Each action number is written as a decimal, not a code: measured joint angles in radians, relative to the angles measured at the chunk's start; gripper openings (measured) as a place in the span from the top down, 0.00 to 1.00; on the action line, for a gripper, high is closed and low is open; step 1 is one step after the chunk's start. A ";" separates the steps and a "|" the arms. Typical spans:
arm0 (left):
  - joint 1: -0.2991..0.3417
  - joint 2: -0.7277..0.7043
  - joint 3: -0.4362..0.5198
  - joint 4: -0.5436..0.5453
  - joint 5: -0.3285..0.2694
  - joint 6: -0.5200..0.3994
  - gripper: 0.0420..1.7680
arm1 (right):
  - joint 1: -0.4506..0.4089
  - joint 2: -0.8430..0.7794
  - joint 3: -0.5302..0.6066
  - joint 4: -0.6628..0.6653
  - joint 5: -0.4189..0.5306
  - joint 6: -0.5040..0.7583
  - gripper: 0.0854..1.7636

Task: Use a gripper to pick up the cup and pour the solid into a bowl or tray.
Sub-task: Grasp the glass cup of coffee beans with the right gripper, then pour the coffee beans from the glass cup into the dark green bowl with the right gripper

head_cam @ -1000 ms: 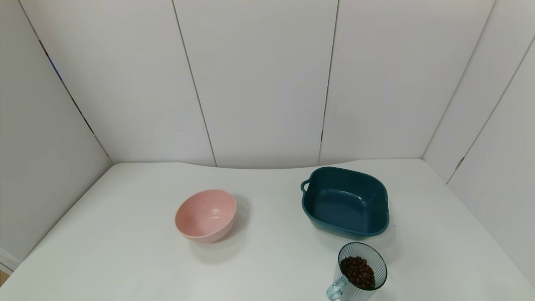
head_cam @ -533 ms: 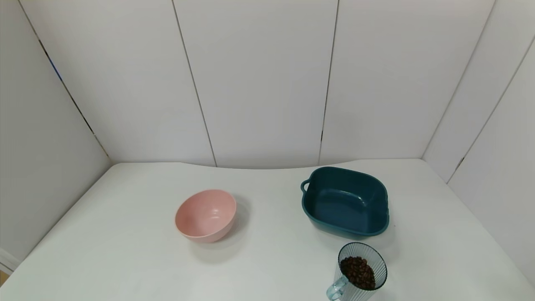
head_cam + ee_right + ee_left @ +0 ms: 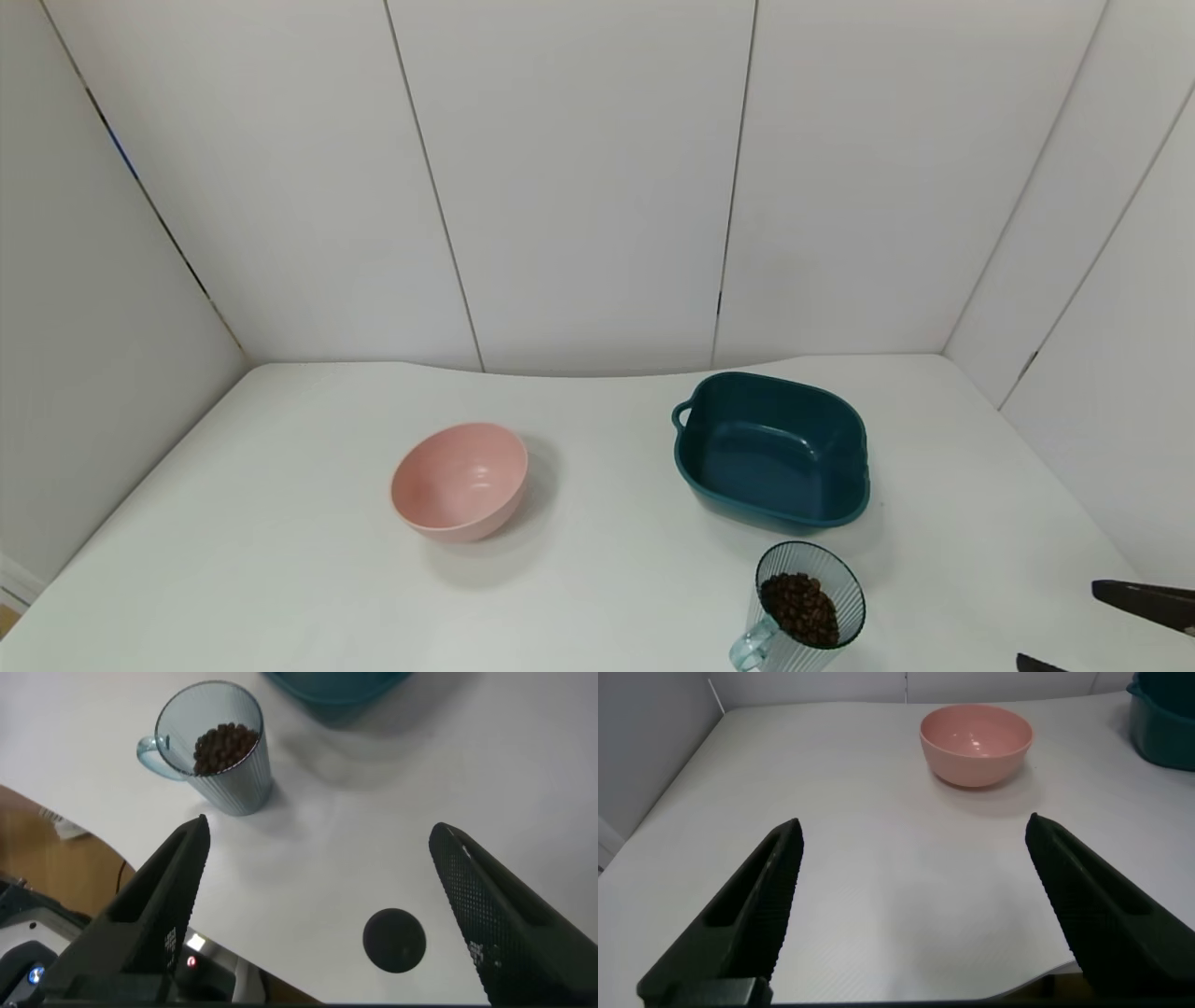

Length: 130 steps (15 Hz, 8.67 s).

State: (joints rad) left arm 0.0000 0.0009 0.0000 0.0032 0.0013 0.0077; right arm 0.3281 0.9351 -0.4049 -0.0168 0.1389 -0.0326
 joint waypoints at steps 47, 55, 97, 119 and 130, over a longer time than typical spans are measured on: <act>0.000 0.000 0.000 0.000 0.000 0.000 0.03 | 0.400 1.151 0.363 -1.542 -0.261 0.142 0.03; 0.000 0.000 0.000 0.000 0.000 0.000 0.03 | 0.394 1.124 0.333 -1.542 -0.282 0.144 0.03; 0.000 0.000 0.000 0.000 0.000 0.000 0.03 | 0.407 0.780 0.121 -1.006 -0.311 0.112 0.25; 0.000 0.000 0.000 0.000 0.000 0.000 0.03 | 0.047 0.822 -0.702 -0.103 -0.300 -0.257 0.25; 0.000 0.000 0.000 0.000 0.000 0.000 0.03 | 0.080 0.969 -0.864 0.081 -0.615 -0.433 0.25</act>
State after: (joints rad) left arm 0.0000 0.0009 0.0000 0.0028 0.0013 0.0077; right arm 0.4079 1.9045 -1.2685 0.0643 -0.4757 -0.4660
